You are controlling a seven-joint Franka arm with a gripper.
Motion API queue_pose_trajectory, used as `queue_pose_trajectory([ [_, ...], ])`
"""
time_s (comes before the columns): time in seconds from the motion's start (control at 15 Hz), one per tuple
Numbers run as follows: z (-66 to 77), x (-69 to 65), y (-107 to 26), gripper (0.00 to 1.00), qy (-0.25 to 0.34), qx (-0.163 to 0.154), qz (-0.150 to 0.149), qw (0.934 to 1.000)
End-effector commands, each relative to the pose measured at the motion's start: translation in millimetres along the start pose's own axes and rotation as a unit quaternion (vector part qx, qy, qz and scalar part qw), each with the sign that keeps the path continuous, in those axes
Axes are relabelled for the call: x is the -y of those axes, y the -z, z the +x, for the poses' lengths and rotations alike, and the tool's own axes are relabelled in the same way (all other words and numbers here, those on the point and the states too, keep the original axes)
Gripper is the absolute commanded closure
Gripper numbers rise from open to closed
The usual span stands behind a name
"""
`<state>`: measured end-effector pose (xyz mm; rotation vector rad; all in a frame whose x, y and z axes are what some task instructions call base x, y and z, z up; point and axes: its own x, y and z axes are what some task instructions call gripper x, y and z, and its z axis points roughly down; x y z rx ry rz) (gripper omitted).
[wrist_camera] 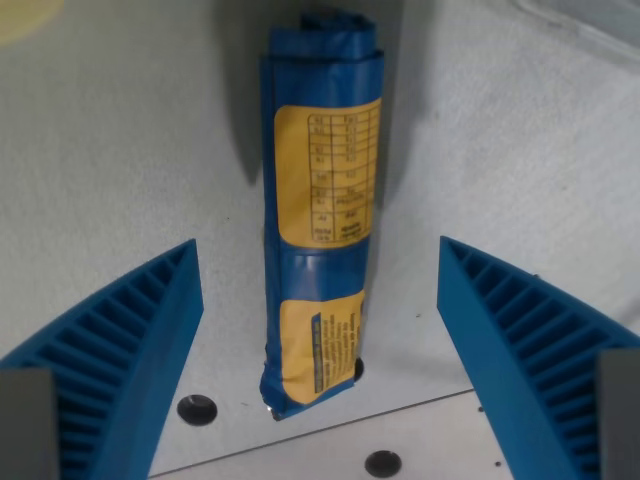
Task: Move above the blue bag
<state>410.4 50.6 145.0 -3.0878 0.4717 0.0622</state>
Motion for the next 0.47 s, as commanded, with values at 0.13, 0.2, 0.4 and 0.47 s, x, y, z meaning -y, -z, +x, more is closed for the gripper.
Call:
queue_pose_trajectory([
  [0.13, -9.1, 3.3, -4.3, 0.0, -0.026, -0.048, 0.017, 0.9984],
  [0.2, -9.7, 3.4, -4.8, 0.0, -0.025, -0.048, 0.017, 0.9984],
  [0.4, -10.6, 3.4, -5.4, 0.0, -0.022, -0.048, 0.017, 0.9984],
  [0.47, -10.6, 3.4, -5.4, 0.0, -0.022, -0.048, 0.017, 0.9984],
])
